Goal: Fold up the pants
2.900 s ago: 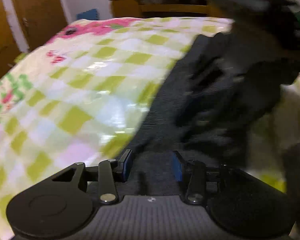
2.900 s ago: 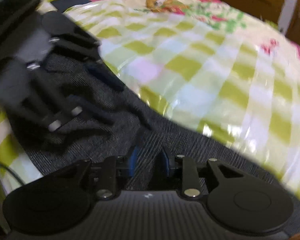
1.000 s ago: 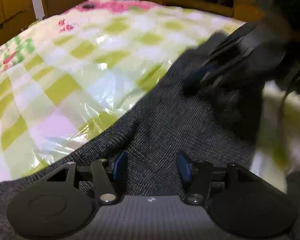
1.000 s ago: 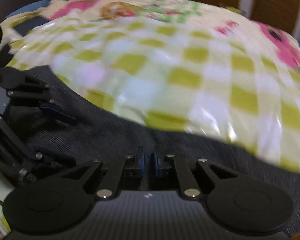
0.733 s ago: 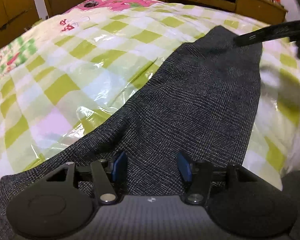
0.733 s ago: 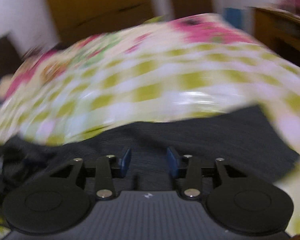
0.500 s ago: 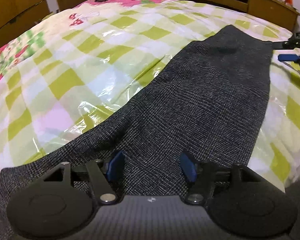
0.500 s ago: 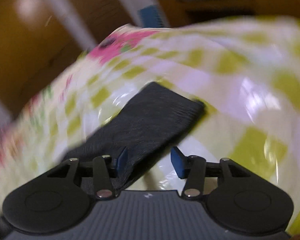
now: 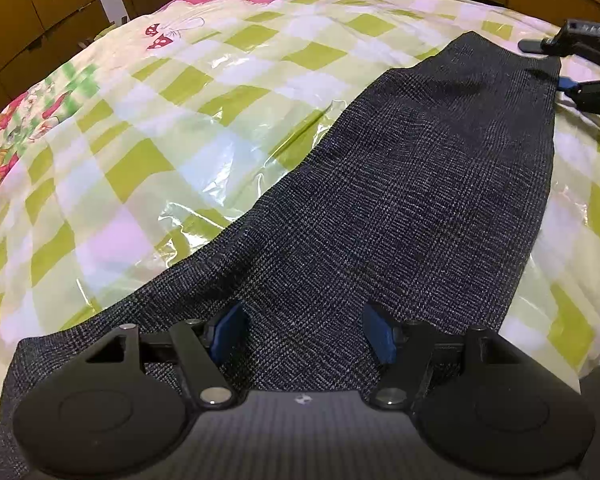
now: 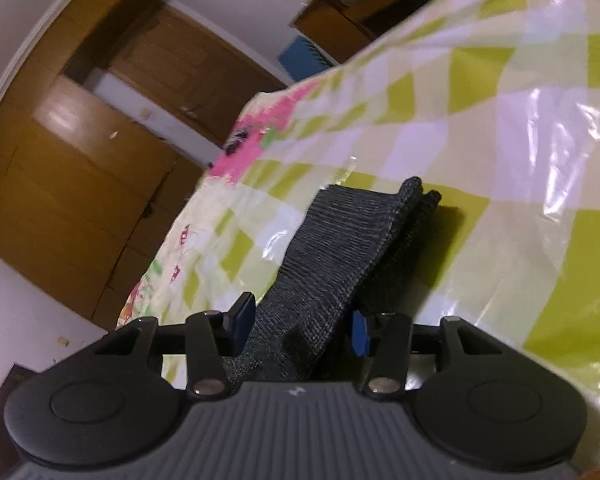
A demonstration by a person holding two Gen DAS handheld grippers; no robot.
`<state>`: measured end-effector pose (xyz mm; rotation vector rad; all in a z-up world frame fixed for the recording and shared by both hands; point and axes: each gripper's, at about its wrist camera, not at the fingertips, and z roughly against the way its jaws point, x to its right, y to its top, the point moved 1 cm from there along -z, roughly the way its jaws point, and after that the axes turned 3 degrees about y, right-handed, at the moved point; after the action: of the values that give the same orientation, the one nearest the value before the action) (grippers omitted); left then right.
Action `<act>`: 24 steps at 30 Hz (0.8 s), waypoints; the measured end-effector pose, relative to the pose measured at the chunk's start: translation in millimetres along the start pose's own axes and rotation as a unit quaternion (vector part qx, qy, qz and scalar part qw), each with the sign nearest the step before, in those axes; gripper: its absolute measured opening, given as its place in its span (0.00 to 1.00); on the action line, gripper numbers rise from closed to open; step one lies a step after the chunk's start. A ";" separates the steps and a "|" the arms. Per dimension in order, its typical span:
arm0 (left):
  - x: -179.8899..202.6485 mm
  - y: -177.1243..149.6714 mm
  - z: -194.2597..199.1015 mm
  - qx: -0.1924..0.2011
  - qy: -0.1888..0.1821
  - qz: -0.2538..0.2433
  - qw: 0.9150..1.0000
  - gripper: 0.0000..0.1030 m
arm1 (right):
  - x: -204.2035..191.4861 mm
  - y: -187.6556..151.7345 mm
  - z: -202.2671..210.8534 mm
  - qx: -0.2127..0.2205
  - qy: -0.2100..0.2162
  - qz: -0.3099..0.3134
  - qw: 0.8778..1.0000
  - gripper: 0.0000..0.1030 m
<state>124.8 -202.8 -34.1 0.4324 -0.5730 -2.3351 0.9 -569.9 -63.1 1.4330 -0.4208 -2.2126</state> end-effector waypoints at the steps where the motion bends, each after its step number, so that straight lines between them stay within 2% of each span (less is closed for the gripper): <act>1: -1.0 -0.2 -0.8 0.000 0.000 0.004 1.000 0.80 | 2.8 0.3 -7.7 -0.008 -0.004 -0.006 1.000 0.49; 4: -3.9 -2.0 -1.7 0.002 0.001 0.017 1.000 0.82 | 11.0 4.7 -21.9 -0.004 0.008 -0.046 0.999 0.46; 5: -4.8 -3.4 -1.6 0.004 0.001 0.025 1.000 0.82 | 12.9 7.7 -25.5 -0.005 0.009 -0.064 0.998 0.42; 6: -5.1 -4.9 -1.2 0.006 0.002 0.031 1.000 0.82 | 14.4 9.8 -27.6 -0.004 0.006 -0.080 0.997 0.23; 7: -4.8 -6.4 0.2 0.009 0.005 0.038 0.999 0.82 | 15.8 11.5 -28.5 -0.002 0.009 -0.097 0.995 0.11; 8: -3.6 -7.6 3.0 0.013 0.010 0.042 0.999 0.82 | 15.7 12.5 -27.0 0.000 0.021 -0.109 0.994 0.08; 10: 1.1 -10.4 11.0 0.029 0.019 0.044 0.998 0.82 | 7.0 16.7 -18.0 0.014 0.040 -0.104 0.994 0.08; 12: 8.1 -11.9 17.7 0.050 0.009 0.053 0.997 0.82 | -4.2 25.1 -7.0 0.030 0.056 -0.095 0.993 0.07; 14: 19.1 -10.4 9.2 0.046 0.007 0.057 0.997 0.82 | -12.8 32.2 0.3 0.041 0.068 -0.095 0.992 0.07; 20: 18.8 -2.1 -0.2 0.061 -0.029 0.104 0.992 0.82 | -41.9 34.8 19.6 0.058 0.058 -0.071 0.994 0.07; 24: 2.6 -17.2 17.7 0.072 -0.035 0.127 0.989 0.82 | -94.7 26.6 24.4 0.039 0.054 0.019 0.998 0.07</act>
<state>105.7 -188.0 -28.3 0.3232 -0.7852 -2.0793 17.2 -541.5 32.9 1.5643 -0.4978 -2.0975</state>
